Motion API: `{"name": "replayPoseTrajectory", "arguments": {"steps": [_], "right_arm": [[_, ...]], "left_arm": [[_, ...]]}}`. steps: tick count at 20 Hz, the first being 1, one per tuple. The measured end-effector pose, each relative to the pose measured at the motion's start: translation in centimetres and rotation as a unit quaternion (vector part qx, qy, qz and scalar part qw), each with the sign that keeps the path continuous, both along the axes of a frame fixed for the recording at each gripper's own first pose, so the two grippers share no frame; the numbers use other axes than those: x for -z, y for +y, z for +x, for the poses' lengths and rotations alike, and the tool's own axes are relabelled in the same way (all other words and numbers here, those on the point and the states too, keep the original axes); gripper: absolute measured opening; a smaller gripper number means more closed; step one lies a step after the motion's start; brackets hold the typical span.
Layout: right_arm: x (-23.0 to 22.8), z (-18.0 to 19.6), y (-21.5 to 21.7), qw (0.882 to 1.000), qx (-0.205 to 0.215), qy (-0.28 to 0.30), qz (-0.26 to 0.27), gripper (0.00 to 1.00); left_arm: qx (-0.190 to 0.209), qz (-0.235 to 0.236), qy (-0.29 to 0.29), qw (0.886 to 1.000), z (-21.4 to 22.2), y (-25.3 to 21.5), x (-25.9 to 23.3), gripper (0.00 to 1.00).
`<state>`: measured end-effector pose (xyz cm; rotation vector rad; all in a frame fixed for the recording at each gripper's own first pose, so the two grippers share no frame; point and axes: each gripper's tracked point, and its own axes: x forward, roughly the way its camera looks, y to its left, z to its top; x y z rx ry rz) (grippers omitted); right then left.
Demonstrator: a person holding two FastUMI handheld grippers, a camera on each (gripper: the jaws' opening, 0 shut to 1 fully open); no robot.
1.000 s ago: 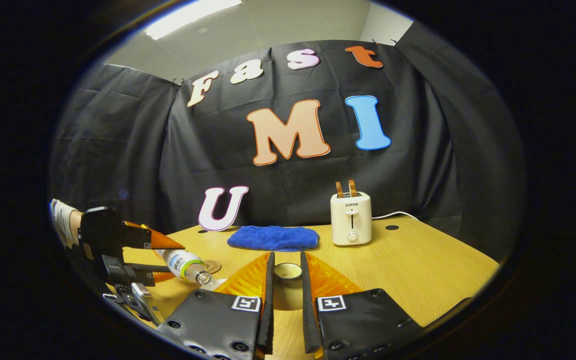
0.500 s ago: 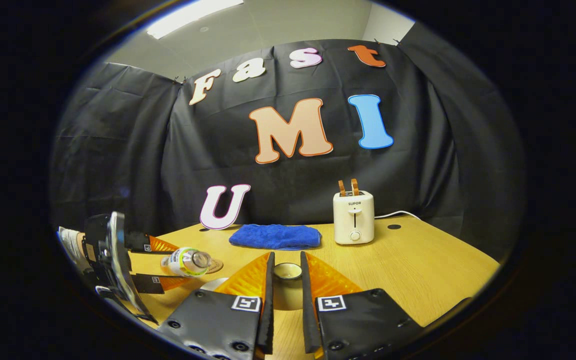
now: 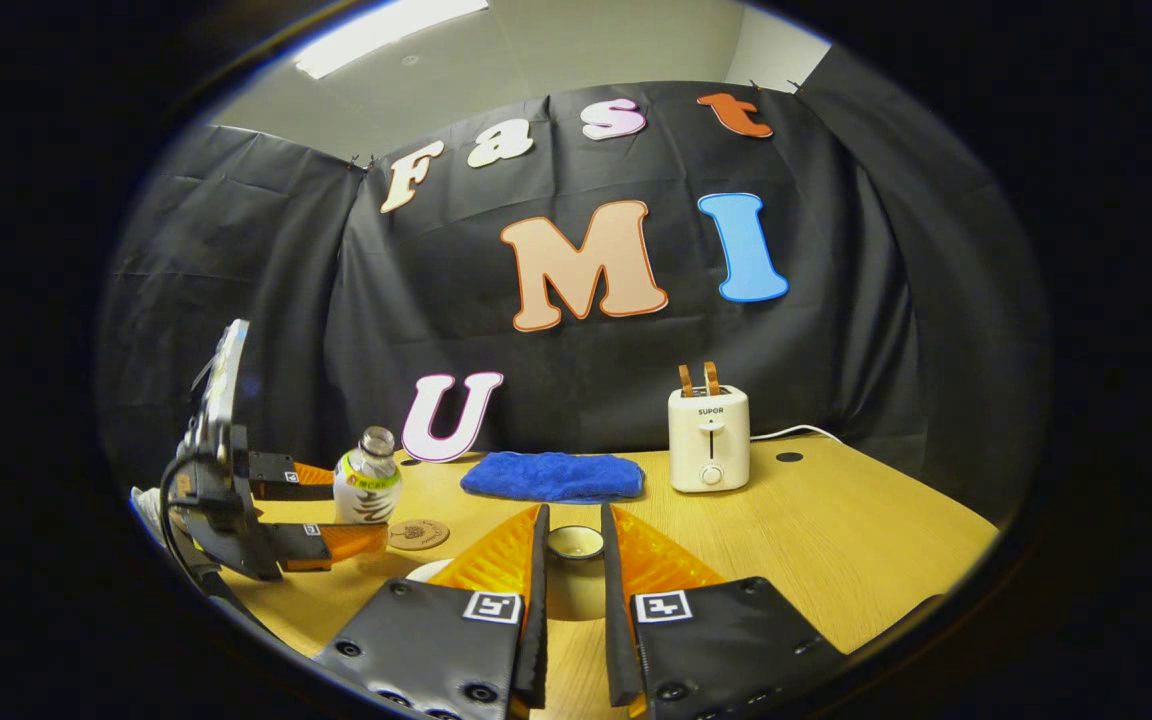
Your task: Open the teacup lid with one hand, grasp the water bottle and pour water into the teacup with the other hand; after pouring, place the water bottle on the coaster and then close the teacup lid.
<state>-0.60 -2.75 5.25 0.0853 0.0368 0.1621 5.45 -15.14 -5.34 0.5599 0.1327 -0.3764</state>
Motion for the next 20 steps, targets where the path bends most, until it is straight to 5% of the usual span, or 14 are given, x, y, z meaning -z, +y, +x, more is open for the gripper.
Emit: {"name": "replayPoseTrajectory", "arguments": {"steps": [5, 9, 20], "right_arm": [[0.4, 0.1, 0.3, 1.000, -0.003, 0.005, -0.002, 0.27], [0.8, 0.2, 0.4, 1.000, -0.004, 0.009, -0.006, 0.27], [1.6, 0.6, 0.3, 1.000, -0.001, 0.019, -0.008, 0.27]], "left_arm": [[-0.043, -0.087, -0.005, 0.995, 2.0, 1.7, -1.6, 0.60], [-0.070, -0.182, -0.004, 0.981, 3.0, 2.3, -2.2, 0.60], [-0.115, -0.263, 0.000, 0.958, 7.7, 2.9, -1.3, 0.61]]}}
